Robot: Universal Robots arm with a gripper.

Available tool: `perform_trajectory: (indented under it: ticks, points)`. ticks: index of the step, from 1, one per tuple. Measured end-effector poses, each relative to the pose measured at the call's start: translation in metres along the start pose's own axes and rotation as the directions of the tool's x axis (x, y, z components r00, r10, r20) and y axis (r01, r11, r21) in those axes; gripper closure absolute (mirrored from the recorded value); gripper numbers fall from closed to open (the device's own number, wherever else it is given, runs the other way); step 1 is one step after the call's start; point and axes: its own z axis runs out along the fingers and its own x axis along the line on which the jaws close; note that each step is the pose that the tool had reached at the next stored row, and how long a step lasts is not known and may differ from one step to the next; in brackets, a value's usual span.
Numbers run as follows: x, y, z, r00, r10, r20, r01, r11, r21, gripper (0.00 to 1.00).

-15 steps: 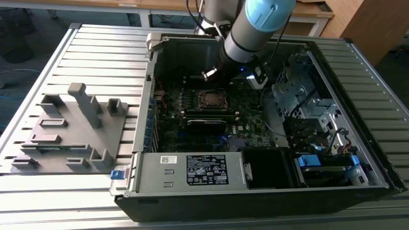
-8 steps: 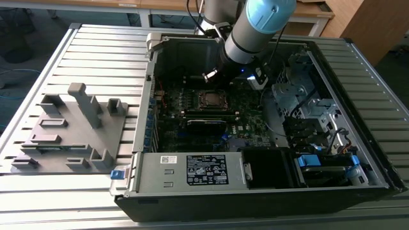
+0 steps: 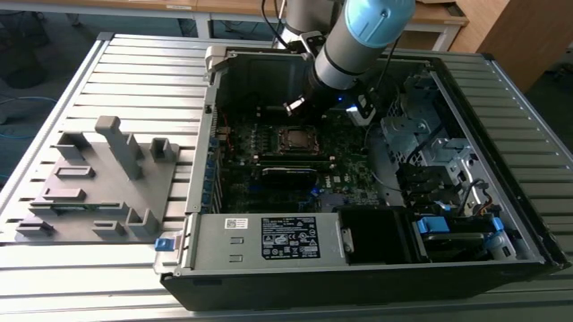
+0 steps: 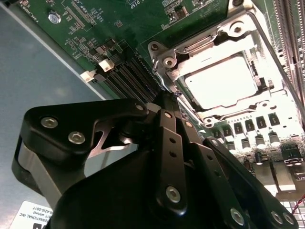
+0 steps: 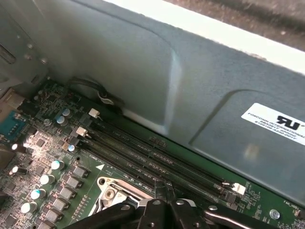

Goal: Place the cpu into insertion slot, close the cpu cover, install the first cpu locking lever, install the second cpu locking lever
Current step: 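Install the first cpu locking lever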

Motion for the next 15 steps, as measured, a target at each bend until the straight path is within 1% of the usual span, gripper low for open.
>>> perform_trajectory:
  ticks: [9, 15]
  points:
    - [-0.0032, -0.0015, -0.0004, 0.9999, -0.011, 0.0037, 0.011, 0.9999, -0.0135, 0.9]
    - [-0.0048, -0.0026, 0.0, 0.9999, -0.015, 0.0036, 0.016, 0.9997, -0.0166, 0.9]
